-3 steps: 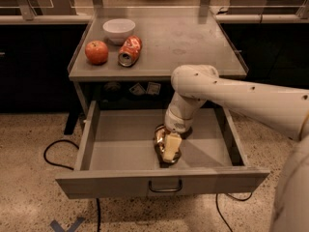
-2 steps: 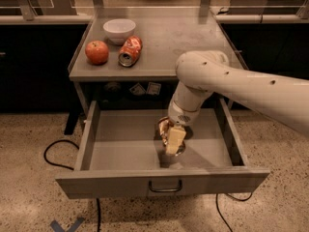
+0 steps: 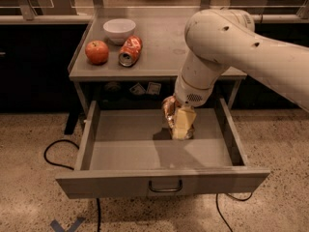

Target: Pick orange can from top drawer and place on counter

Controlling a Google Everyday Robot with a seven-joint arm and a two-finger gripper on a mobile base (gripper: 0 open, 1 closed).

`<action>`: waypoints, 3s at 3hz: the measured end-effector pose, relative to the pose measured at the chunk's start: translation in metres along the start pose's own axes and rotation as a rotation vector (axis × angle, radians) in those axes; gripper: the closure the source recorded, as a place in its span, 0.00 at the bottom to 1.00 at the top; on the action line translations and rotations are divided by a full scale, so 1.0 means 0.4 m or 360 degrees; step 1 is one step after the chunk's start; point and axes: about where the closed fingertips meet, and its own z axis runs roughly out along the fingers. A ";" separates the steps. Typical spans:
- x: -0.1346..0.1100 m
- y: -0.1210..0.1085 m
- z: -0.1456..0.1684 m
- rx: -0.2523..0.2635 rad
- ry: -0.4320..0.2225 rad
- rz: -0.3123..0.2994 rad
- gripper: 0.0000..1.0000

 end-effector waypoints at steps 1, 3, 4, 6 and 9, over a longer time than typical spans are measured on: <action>0.011 -0.034 0.004 -0.0013 0.0017 0.0001 1.00; -0.078 -0.263 -0.256 0.0321 0.0252 -0.0072 1.00; -0.143 -0.304 -0.330 0.0427 0.0198 -0.0099 1.00; -0.099 -0.368 -0.338 0.0448 0.0199 -0.0053 1.00; 0.110 -0.642 -0.182 0.0341 0.0454 0.0000 1.00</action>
Offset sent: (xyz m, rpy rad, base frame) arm 0.1308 -0.0083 0.1243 -0.1796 -0.2172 0.0004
